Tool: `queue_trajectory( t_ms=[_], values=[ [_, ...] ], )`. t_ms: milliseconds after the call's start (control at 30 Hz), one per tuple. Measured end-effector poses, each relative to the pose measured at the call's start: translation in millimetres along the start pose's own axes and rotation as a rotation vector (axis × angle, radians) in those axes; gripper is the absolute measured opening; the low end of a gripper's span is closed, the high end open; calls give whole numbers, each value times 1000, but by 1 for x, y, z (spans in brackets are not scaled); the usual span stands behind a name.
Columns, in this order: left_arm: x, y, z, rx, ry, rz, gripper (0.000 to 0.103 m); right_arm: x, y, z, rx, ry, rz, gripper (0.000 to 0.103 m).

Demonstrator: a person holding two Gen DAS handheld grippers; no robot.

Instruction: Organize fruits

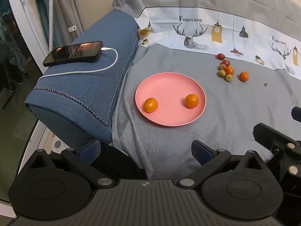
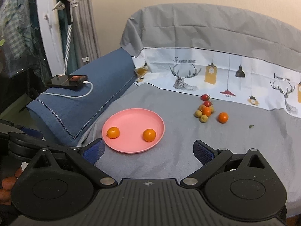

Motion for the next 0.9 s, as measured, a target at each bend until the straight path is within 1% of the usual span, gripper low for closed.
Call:
queue_trajectory(
  t_ms=[167,267,367,533,667,700,800,900],
  values=[
    [13,12,15,-5,-34,23,103,-2,25,11,-30,-8,66,100],
    [27,23,27,-19,-52,32,103,-2,45,20,-63,-8,94,100],
    [46,40,42,-42,-70,43,103,0,71,32,-116,0,118,100],
    [86,81,86,-106,-129,28,103,4,123,62,-224,11,164,100],
    [121,123,131,-158,-165,25,103,10,169,98,-294,5,171,100],
    [128,133,142,-158,-172,31,103,11,179,109,-305,5,168,100],
    [151,164,180,-164,-188,53,103,14,207,149,-325,-18,132,100],
    [170,188,217,-171,-196,65,103,15,230,196,-327,-56,77,100]
  ],
)
Point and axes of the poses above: each gripper's, at about its wrist camera, not at the fingertips, and z roughly the way its jaws point, y to its right, x to its top, the point moved 3 cm from there along z, roughly the way its jaws point, and after that the axes turned 4 degrees about z, right-handed, at the moved point
